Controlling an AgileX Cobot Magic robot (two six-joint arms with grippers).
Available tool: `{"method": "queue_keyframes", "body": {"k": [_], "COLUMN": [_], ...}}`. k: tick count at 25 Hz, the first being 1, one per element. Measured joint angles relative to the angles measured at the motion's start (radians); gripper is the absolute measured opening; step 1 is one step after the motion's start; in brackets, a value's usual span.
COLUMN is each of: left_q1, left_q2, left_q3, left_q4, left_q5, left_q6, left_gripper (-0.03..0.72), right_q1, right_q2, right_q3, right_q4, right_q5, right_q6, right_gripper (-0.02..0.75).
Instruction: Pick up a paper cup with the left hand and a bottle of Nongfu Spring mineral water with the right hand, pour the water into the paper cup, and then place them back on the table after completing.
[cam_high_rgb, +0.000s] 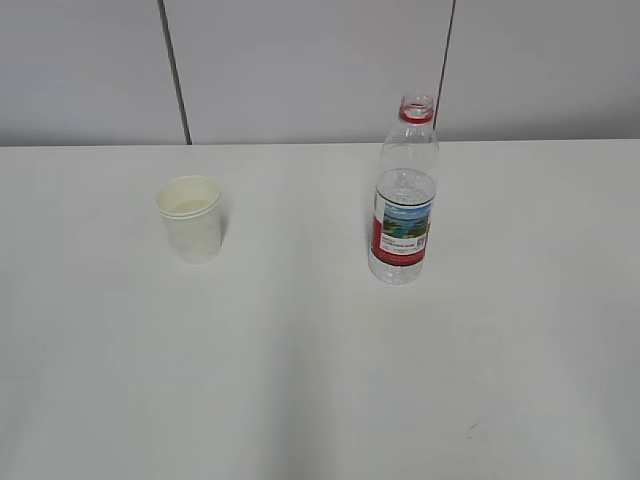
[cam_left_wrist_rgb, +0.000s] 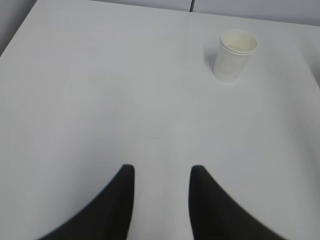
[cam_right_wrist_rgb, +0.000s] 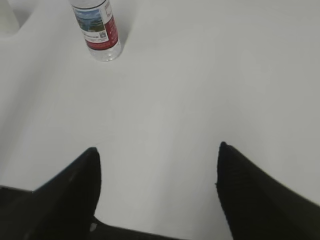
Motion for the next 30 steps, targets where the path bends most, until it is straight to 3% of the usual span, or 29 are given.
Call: {"method": "queue_keyframes", "body": {"k": [10,30], "left_q1": [0.000,0.000], "left_q2": [0.000,0.000], "left_q3": [0.000,0.000], "left_q4": [0.000,-0.001], "left_q5": [0.000,0.000], "left_q6": [0.000,0.000], "left_gripper": [0.238,0.238], "right_q1": [0.000,0.000], "right_q2": [-0.197,-0.203], "right_q3": [0.074,0.111], "right_q4": [0.005,0.011], "right_q5": [0.043,0.043], "right_q6": [-0.039,-0.071], "right_gripper": [0.534,0.534]}}
